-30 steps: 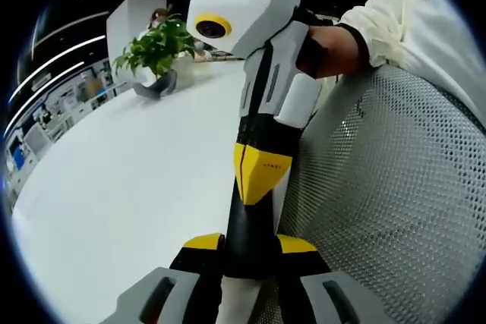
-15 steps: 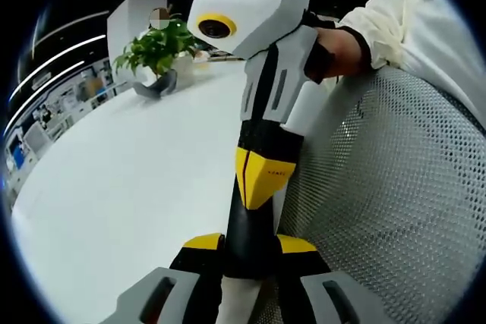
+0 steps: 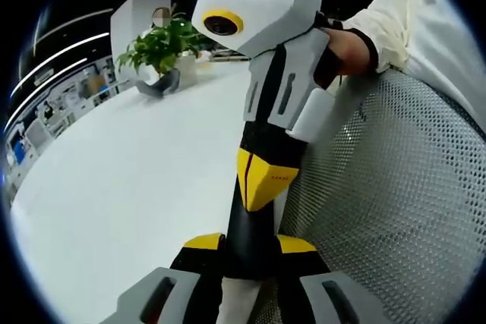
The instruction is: Press the specified remote control buttons in sequence, fully releasing each button before pressing the next.
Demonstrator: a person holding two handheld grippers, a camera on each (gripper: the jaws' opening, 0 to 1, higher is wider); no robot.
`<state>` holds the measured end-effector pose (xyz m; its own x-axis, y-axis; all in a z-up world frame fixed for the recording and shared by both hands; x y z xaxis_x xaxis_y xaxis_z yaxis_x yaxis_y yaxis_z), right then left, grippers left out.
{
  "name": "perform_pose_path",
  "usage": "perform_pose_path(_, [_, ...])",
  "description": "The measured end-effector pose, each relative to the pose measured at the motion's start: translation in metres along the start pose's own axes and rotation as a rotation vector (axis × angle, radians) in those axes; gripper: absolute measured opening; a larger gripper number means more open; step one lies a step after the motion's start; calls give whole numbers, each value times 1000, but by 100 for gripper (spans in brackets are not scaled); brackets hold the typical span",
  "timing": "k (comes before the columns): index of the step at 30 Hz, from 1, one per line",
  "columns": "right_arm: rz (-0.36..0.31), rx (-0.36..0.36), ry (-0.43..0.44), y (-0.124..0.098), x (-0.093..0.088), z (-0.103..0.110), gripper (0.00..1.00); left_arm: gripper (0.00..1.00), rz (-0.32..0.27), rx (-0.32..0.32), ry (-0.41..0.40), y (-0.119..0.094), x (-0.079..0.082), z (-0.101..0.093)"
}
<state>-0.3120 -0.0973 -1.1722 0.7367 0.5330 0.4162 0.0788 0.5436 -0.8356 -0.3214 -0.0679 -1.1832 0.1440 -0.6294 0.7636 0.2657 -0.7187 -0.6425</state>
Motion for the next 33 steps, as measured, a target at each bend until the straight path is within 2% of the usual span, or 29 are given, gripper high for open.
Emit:
perform_pose_path(8, [-4, 24, 45, -2, 0, -3, 0, 25, 0, 2, -4, 0, 0, 0])
perform_pose_path(19, [9, -9, -56, -1, 0, 0, 0, 25, 13, 2, 4, 1, -2, 1])
perform_pose_path(24, [7, 1, -40, 0, 0, -1, 0, 25, 15, 1, 16, 1, -1, 0])
perform_pose_path(30, [15, -21, -105, 0, -2, 2, 0, 25, 24, -1, 8, 1, 0, 0])
perform_pose_path(33, [16, -22, -102, -1, -1, 1, 0, 25, 24, -1, 2, 0, 0, 0])
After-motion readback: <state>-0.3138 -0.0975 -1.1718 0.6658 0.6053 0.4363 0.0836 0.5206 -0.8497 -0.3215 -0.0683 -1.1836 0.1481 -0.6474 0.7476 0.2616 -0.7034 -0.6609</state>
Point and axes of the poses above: the point that each gripper's makers call its tool centre point, and the gripper's own axes: y roughly forward along the fingers, z roughly to its left, x roughly out of its top, the point moved 2 cm from there along -y, roughly backward along the fingers, and after that the axes turned 5 degrees about y, right-handed, at the moved point
